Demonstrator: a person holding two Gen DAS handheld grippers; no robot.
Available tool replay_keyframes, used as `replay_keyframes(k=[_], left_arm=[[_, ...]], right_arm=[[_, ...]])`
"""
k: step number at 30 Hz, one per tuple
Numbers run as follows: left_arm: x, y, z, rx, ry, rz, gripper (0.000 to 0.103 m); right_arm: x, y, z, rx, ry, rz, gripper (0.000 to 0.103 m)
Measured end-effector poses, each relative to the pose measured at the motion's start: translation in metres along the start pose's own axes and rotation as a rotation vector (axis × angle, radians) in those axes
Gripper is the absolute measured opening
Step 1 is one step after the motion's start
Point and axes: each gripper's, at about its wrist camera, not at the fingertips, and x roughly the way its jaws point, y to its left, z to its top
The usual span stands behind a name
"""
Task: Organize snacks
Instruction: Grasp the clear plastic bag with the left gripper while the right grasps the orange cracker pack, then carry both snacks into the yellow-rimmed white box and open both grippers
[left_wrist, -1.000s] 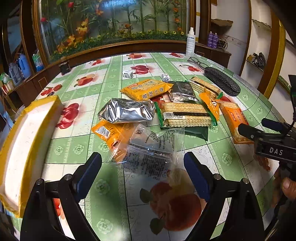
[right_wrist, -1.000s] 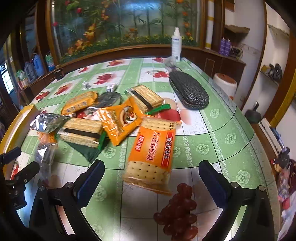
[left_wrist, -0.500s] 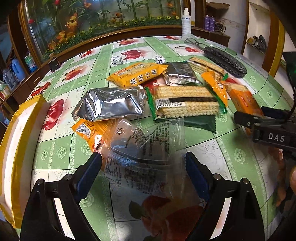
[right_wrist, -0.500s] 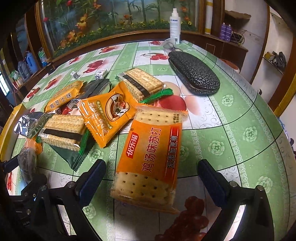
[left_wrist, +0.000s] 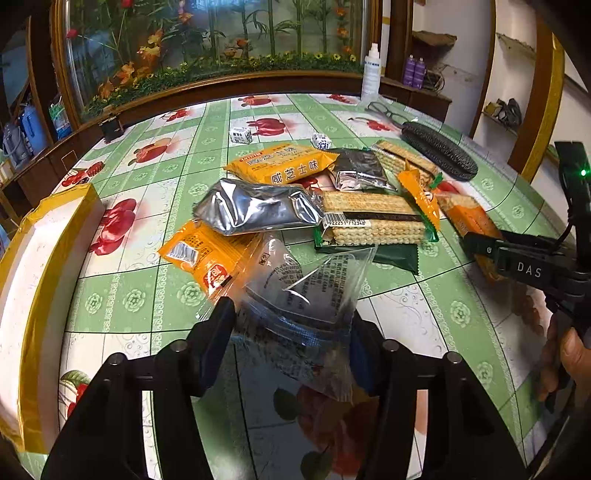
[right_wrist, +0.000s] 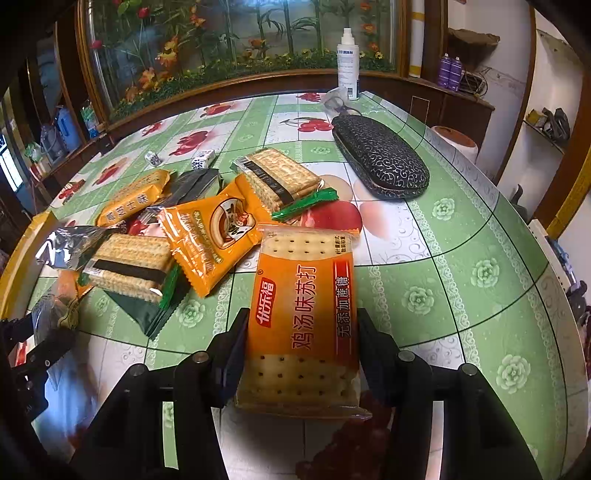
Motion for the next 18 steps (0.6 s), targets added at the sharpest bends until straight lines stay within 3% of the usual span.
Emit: replay_keyframes(k=[3, 11, 18], left_arm=[[-0.016, 0.005, -0.001, -0.012, -0.03, -0.022, 0.039], [-0.034, 0.032, -0.013, -0.112, -0.042, -0.106, 0.037], [-0.054, 0.049, -0.016, -0.163, -0.075, -0.091, 0.03]], right_arm=[[-0.01, 0.001, -0.005, 0.005, -0.015, 0.029, 0.056], [-0.047, 0.015, -0.012, -0.02, -0.07, 0.115, 0.055], [-0.068, 0.045, -0.011, -0.075, -0.102, 0.203, 0.055]])
